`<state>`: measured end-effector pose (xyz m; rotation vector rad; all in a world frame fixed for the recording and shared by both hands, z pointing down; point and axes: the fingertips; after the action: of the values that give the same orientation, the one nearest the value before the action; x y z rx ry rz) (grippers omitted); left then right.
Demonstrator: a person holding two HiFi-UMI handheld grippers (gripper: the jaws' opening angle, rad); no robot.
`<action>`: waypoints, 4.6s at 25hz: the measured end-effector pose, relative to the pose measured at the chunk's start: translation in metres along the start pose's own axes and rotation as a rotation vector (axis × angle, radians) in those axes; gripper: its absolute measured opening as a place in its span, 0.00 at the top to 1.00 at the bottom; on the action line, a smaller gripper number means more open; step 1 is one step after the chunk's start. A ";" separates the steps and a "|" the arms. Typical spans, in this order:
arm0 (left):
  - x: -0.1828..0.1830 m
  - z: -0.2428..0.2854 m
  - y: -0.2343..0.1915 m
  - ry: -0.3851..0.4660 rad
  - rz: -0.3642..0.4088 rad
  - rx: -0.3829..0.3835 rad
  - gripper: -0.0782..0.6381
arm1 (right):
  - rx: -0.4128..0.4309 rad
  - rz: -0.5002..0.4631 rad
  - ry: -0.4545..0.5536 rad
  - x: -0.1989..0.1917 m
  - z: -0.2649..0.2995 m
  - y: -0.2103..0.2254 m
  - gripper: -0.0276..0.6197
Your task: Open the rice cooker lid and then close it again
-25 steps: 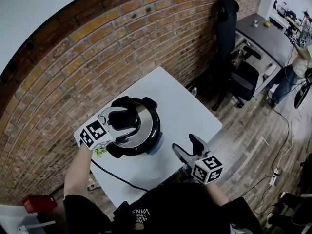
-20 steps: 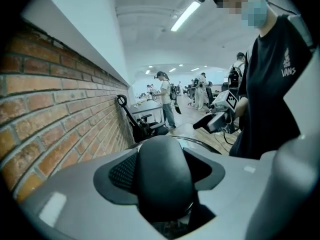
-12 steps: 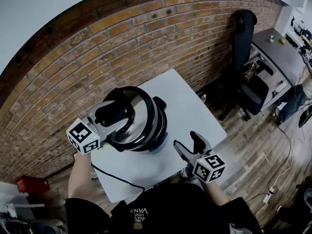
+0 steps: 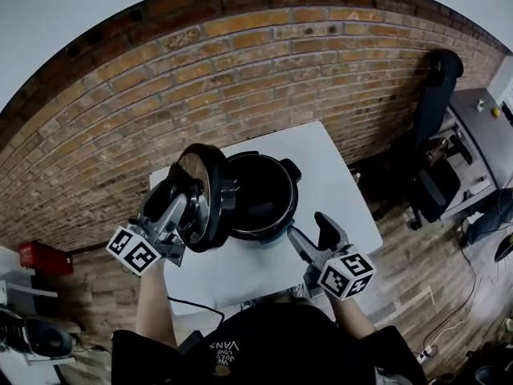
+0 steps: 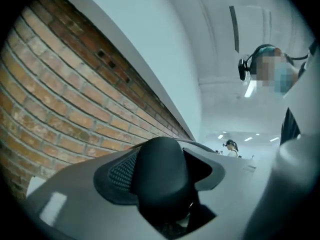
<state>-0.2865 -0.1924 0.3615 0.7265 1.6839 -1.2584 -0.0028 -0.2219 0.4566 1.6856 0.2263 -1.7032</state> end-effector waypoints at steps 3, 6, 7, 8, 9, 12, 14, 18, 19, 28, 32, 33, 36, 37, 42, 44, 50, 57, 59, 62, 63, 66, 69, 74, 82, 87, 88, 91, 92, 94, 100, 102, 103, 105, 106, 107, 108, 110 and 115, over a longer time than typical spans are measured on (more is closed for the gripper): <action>-0.003 -0.037 -0.011 0.082 -0.062 0.096 0.50 | 0.041 -0.006 -0.013 0.000 0.011 -0.010 0.42; -0.011 -0.074 -0.021 0.153 -0.126 0.183 0.50 | 0.085 -0.017 -0.027 0.001 0.023 -0.021 0.42; -0.014 -0.085 -0.024 0.168 -0.147 0.204 0.50 | 0.096 -0.020 -0.031 0.001 0.026 -0.024 0.42; -0.016 -0.094 -0.028 0.178 -0.165 0.223 0.50 | 0.104 -0.024 -0.035 0.000 0.030 -0.028 0.42; -0.019 -0.104 -0.032 0.184 -0.178 0.242 0.50 | 0.111 -0.026 -0.039 0.000 0.032 -0.032 0.42; -0.025 -0.131 -0.037 0.211 -0.200 0.293 0.50 | 0.128 -0.033 -0.049 -0.001 0.040 -0.043 0.42; -0.029 -0.148 -0.040 0.233 -0.221 0.316 0.50 | 0.141 -0.039 -0.054 -0.002 0.044 -0.051 0.42; -0.037 -0.175 -0.046 0.249 -0.254 0.350 0.50 | 0.162 -0.051 -0.060 -0.004 0.055 -0.067 0.42; -0.038 -0.181 -0.047 0.247 -0.257 0.357 0.50 | 0.167 -0.053 -0.061 -0.005 0.057 -0.071 0.42; -0.042 -0.209 -0.054 0.212 -0.280 0.350 0.50 | 0.183 -0.039 -0.077 -0.023 0.068 -0.105 0.42; -0.042 -0.209 -0.057 0.187 -0.280 0.336 0.50 | 0.172 -0.033 -0.079 -0.028 0.068 -0.112 0.42; -0.041 -0.208 -0.057 0.183 -0.279 0.330 0.50 | 0.169 -0.033 -0.079 -0.028 0.067 -0.112 0.42; -0.039 -0.202 -0.057 0.174 -0.273 0.309 0.50 | 0.161 -0.033 -0.077 -0.028 0.065 -0.112 0.42; -0.037 -0.199 -0.056 0.172 -0.270 0.303 0.50 | 0.157 -0.032 -0.076 -0.028 0.064 -0.112 0.42; -0.027 -0.172 -0.051 0.142 -0.212 0.266 0.50 | 0.131 -0.033 -0.062 -0.021 0.057 -0.099 0.42; -0.022 -0.154 -0.045 0.113 -0.167 0.243 0.50 | 0.120 -0.031 -0.056 -0.019 0.053 -0.091 0.42; -0.011 -0.089 -0.030 0.036 -0.082 0.143 0.50 | 0.072 -0.013 -0.037 -0.014 0.035 -0.063 0.42; -0.021 -0.008 -0.010 -0.102 0.018 0.035 0.50 | -0.014 0.008 -0.015 -0.011 0.006 -0.021 0.42; -0.028 0.016 -0.002 -0.155 0.051 -0.013 0.50 | -0.044 0.017 -0.008 -0.011 -0.002 -0.010 0.42; -0.038 0.048 0.013 -0.229 0.108 -0.078 0.50 | -0.072 0.027 0.000 -0.010 -0.014 0.004 0.42; -0.042 0.058 0.018 -0.255 0.131 -0.101 0.50 | -0.080 0.029 0.003 -0.010 -0.017 0.009 0.42; -0.056 0.083 0.033 -0.337 0.222 -0.183 0.50 | -0.109 0.037 0.014 -0.009 -0.029 0.023 0.42; -0.076 0.104 0.047 -0.426 0.308 -0.254 0.50 | -0.133 0.047 0.021 -0.009 -0.038 0.035 0.42; -0.110 0.125 0.058 -0.578 0.427 -0.328 0.50 | -0.154 0.059 0.030 -0.011 -0.047 0.048 0.42; -0.141 0.133 0.061 -0.712 0.557 -0.414 0.50 | -0.184 0.075 0.039 -0.012 -0.053 0.065 0.42; -0.144 0.133 0.063 -0.738 0.584 -0.450 0.50 | -0.179 0.080 0.034 -0.015 -0.050 0.064 0.42; -0.144 0.133 0.064 -0.742 0.590 -0.460 0.50 | -0.178 0.082 0.033 -0.016 -0.048 0.063 0.42; -0.147 0.133 0.068 -0.744 0.604 -0.494 0.50 | -0.177 0.085 0.030 -0.018 -0.046 0.061 0.42; -0.147 0.133 0.068 -0.745 0.605 -0.503 0.50 | -0.177 0.085 0.030 -0.018 -0.045 0.061 0.42; -0.147 0.133 0.067 -0.750 0.606 -0.522 0.50 | -0.177 0.085 0.031 -0.019 -0.044 0.059 0.42; -0.146 0.131 0.067 -0.759 0.615 -0.582 0.49 | -0.187 0.088 0.026 -0.022 -0.048 0.057 0.42; -0.147 0.131 0.067 -0.764 0.627 -0.599 0.49 | -0.192 0.086 0.024 -0.022 -0.050 0.057 0.42; -0.149 0.131 0.066 -0.772 0.642 -0.615 0.49 | -0.195 0.084 0.024 -0.022 -0.050 0.057 0.42; -0.157 0.129 0.064 -0.799 0.684 -0.660 0.49 | -0.198 0.080 0.023 -0.022 -0.051 0.058 0.42; -0.160 0.127 0.063 -0.811 0.689 -0.677 0.50 | -0.199 0.080 0.022 -0.022 -0.051 0.057 0.42; -0.162 0.126 0.063 -0.816 0.685 -0.686 0.50 | -0.199 0.080 0.021 -0.022 -0.051 0.057 0.42; -0.161 0.125 0.063 -0.813 0.678 -0.689 0.50 | -0.200 0.080 0.020 -0.022 -0.052 0.057 0.42; -0.160 0.126 0.063 -0.801 0.666 -0.694 0.50 | -0.202 0.079 0.017 -0.022 -0.052 0.057 0.42; -0.159 0.128 0.065 -0.782 0.652 -0.685 0.50 | -0.191 0.075 0.012 -0.023 -0.049 0.054 0.42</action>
<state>-0.1236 -0.2851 0.4646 0.2488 0.9778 -0.3537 0.0657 -0.2244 0.4912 1.5450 0.3167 -1.5648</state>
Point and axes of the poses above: the fingertips, and each gripper's own axes: z forward along the fingers, y to its right, x out of its top, and after that the axes turned 7 degrees about -z, right-handed
